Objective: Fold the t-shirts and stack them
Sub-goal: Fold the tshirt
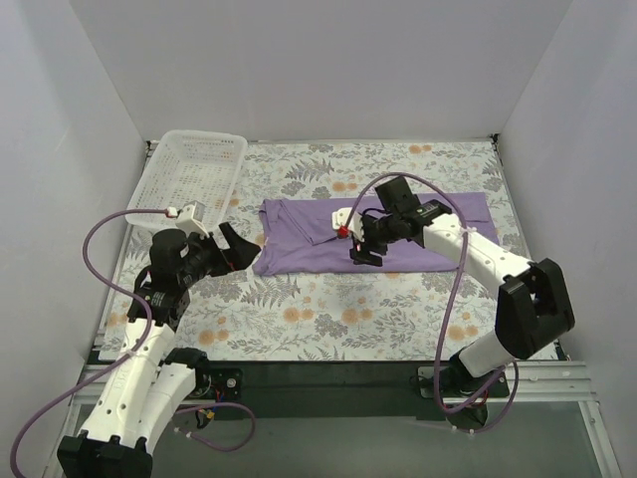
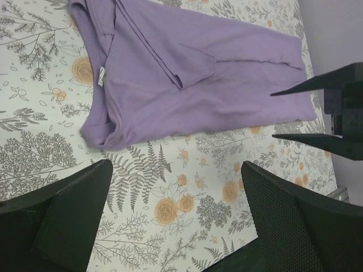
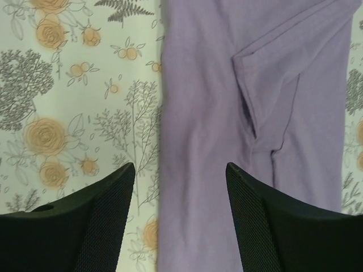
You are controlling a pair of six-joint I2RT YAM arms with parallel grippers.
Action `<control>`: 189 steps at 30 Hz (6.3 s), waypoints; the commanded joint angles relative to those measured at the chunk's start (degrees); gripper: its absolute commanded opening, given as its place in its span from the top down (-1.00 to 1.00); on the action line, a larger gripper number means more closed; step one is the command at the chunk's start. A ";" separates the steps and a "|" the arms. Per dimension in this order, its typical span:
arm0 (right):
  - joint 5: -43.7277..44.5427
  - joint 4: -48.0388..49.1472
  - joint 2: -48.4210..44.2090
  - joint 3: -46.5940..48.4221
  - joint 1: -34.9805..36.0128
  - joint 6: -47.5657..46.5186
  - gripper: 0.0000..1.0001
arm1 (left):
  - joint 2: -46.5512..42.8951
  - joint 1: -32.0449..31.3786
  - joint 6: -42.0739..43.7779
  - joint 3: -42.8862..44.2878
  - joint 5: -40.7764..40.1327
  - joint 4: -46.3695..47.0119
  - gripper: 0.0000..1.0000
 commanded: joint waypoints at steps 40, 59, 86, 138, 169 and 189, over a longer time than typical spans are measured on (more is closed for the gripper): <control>28.03 11.55 35.35 27.84 14.19 10.35 0.15 | -12.93 0.25 -1.28 -2.54 -8.57 -0.44 -0.89; 30.05 11.99 33.95 28.54 14.10 12.81 0.97 | -13.02 0.25 -1.28 -2.71 -7.86 -0.26 -0.89; 28.82 17.56 15.51 13.28 1.46 17.58 -0.97 | -11.18 0.25 -1.37 -3.15 -4.79 0.52 -0.89; -12.57 6.98 -34.25 -35.36 -26.24 -1.25 -0.96 | 13.96 -17.68 -28.61 -14.84 -11.11 17.75 -0.47; -13.01 6.89 -33.55 -35.80 -27.29 -1.60 -0.97 | 28.19 -24.44 -44.87 -11.68 -26.14 15.82 -0.40; -13.54 6.54 -34.08 -35.62 -27.91 -1.60 -0.97 | 41.47 -24.71 -51.82 0.37 -45.83 0.44 -0.23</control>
